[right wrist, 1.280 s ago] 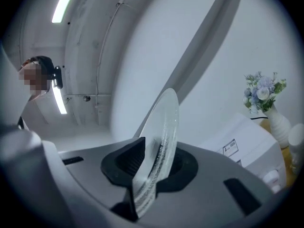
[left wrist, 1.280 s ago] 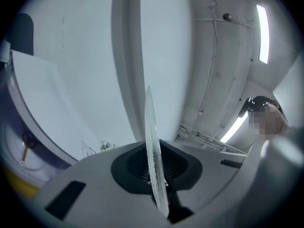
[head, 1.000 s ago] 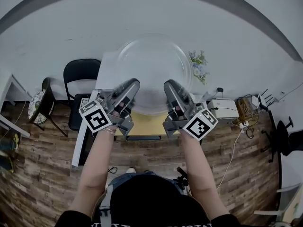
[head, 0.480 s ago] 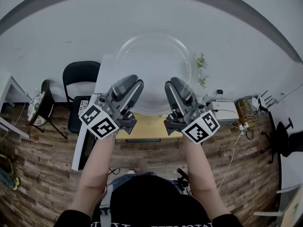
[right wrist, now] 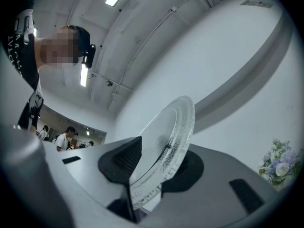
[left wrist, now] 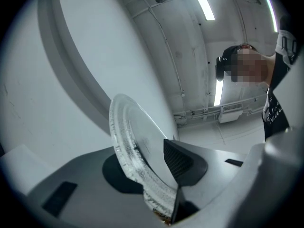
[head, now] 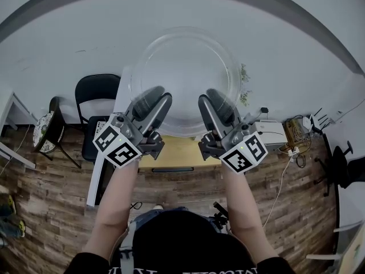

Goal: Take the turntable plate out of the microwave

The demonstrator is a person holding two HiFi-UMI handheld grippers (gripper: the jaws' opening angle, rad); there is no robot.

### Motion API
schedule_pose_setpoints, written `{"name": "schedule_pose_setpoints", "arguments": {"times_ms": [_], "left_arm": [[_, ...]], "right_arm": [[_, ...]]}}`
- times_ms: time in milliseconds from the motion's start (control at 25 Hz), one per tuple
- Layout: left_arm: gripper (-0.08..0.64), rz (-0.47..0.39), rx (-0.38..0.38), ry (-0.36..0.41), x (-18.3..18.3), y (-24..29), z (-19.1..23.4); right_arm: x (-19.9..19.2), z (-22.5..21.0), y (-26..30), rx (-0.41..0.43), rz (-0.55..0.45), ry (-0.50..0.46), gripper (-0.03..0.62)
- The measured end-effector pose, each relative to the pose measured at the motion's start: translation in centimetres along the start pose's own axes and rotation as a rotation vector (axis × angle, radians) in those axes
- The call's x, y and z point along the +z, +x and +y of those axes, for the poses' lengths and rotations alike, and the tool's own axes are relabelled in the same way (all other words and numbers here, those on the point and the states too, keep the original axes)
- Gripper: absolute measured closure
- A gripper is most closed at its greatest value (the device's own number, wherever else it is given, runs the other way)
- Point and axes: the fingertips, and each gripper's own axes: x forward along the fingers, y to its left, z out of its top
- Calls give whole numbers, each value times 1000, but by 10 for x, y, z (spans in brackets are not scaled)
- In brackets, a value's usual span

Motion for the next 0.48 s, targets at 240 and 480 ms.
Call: {"name": "schedule_pose_setpoints", "arguments": {"times_ms": [240,480], "left_arm": [[434,-3,-2,10,6,1,-1],[433,3,1,2,8,2,-3]], "right_arm": [[5,4,3,1,-9,-21,462],[7,7,3,-2,-14,-28,460]]}}
